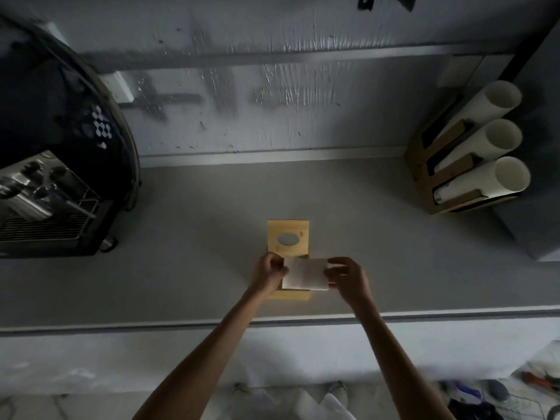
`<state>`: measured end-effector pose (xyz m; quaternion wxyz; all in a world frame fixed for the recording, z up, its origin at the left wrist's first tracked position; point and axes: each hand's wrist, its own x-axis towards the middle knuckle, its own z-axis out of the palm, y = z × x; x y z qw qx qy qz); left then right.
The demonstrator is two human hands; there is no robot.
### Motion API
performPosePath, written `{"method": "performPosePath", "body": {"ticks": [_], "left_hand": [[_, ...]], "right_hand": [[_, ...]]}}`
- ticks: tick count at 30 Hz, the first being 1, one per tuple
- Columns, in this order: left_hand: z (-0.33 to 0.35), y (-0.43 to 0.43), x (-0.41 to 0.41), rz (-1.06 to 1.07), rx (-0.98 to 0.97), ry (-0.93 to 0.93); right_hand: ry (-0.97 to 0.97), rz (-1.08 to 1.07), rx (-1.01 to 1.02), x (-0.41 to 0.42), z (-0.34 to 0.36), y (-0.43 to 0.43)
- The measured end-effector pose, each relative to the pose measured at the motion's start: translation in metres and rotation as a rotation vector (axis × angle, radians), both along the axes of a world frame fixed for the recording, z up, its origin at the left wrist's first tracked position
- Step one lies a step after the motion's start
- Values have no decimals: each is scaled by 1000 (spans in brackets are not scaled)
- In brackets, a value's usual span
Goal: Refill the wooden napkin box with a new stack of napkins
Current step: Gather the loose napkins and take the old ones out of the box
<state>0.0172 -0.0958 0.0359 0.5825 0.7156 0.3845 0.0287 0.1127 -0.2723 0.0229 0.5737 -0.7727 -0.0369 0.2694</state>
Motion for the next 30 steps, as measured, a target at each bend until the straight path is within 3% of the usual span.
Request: {"method": "performPosePath", "body": {"ticks": [7,12,17,21,23,25,28,30], "left_hand": [[-33,16,-7,-155,590,88],[-58,16,-16,-383,792,36],[-69,19,-16,-595,1011,17],[-73,10,-25,-558,966,135],[-81,8,-31,-489,936,152],[-74,5,-37,-421,891,114],[-63,4,-37,-145,644,60],[-63,5,-35,-103,569,51]], "right_hand": [[-387,53,-492,-35,-9,62],[-610,142,-620,-46,-15,68],[-610,221,-712,-54,-18,76],[-541,128,-610,-62,-25,75],[-606,108,-574,-66,-30,71],[-676,145,-599,-67,-32,67],[-673,265,-554,-63,-31,70],[-649,358,-536,-55,-31,77]]}}
